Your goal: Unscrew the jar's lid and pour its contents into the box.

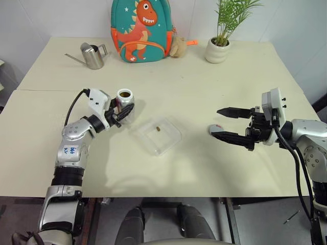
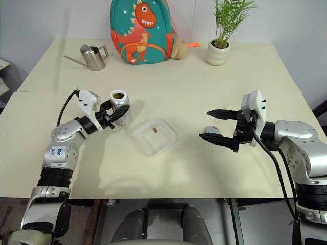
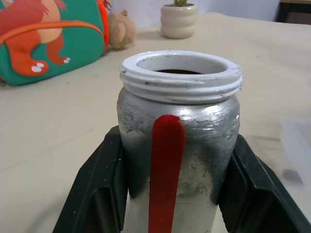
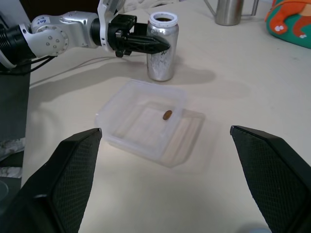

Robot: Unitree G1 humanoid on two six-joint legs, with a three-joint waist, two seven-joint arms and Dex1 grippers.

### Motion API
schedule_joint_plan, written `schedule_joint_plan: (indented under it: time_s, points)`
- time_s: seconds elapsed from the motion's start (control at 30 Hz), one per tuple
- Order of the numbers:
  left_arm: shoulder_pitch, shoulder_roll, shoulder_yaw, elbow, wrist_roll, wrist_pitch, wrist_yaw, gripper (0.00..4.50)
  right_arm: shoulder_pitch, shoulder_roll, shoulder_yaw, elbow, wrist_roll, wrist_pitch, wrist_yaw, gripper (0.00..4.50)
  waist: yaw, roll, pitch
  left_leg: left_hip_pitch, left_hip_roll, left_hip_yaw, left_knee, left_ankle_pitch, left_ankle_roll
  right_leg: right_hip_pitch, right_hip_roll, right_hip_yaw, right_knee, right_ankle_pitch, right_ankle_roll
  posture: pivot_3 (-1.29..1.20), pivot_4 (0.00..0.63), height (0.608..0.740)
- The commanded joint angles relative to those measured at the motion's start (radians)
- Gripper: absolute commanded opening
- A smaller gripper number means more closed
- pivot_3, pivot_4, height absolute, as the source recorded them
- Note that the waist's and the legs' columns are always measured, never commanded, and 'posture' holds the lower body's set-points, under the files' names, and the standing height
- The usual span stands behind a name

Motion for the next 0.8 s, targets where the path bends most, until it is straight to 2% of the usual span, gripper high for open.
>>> schedule_joint_plan:
  time_s: [0.03, 0.17, 0.2, 0.5, 0.7, 0.8]
  points:
    - [0.017, -0.001, 0.026, -0.069, -0.012, -0.008, 0.005, 3.17, -0.025, -0.024, -0.006, 0.009, -0.001, -0.006, 0.019, 4.50, 0.001, 0.000, 0.000, 0.000, 0.000, 0.000, 0.000, 0.000, 0.000, 0.000, 0.000, 0.000, 0.000, 0.000, 0.000, 0.00, 0.150, 0.740]
    - [0.042, 0.002, 0.024, -0.114, -0.016, 0.014, -0.001, 4.39, -0.049, -0.023, 0.008, 0.036, -0.016, -0.011, 0.036, 4.50, 0.000, 0.000, 0.000, 0.000, 0.000, 0.000, 0.000, 0.000, 0.000, 0.000, 0.000, 0.000, -0.001, 0.000, 0.000, 0.00, 0.150, 0.740]
    - [0.050, 0.006, 0.025, -0.130, -0.018, 0.023, -0.006, 4.47, -0.059, -0.021, 0.013, 0.044, -0.020, -0.011, 0.039, 4.50, 0.000, 0.000, 0.000, 0.000, 0.000, 0.000, 0.000, 0.000, 0.000, 0.000, 0.000, 0.000, -0.001, 0.000, 0.000, 0.00, 0.150, 0.740]
    - [0.139, 0.081, 0.034, -0.247, -0.024, 0.110, -0.062, 4.47, -0.108, -0.016, 0.030, 0.094, -0.049, -0.024, 0.062, 4.50, -0.002, 0.000, 0.000, 0.000, 0.000, 0.000, -0.002, 0.000, 0.000, 0.000, 0.000, 0.000, -0.002, 0.000, -0.001, 0.00, 0.150, 0.740]
    - [0.129, 0.120, 0.055, -0.233, -0.022, 0.111, -0.074, 4.47, -0.105, -0.034, 0.012, 0.104, -0.056, -0.027, 0.076, 4.50, 0.002, 0.000, 0.000, 0.000, 0.000, 0.000, -0.002, 0.000, 0.000, 0.000, -0.001, 0.000, -0.003, 0.000, -0.001, 0.00, 0.150, 0.740]
    - [0.135, 0.157, 0.066, -0.226, -0.051, 0.120, -0.141, 4.47, -0.093, -0.043, -0.001, 0.081, -0.051, -0.014, 0.065, 4.50, 0.000, 0.000, 0.000, 0.000, 0.000, 0.000, -0.002, 0.000, 0.000, 0.000, -0.001, 0.000, -0.003, 0.000, -0.001, 0.00, 0.150, 0.740]
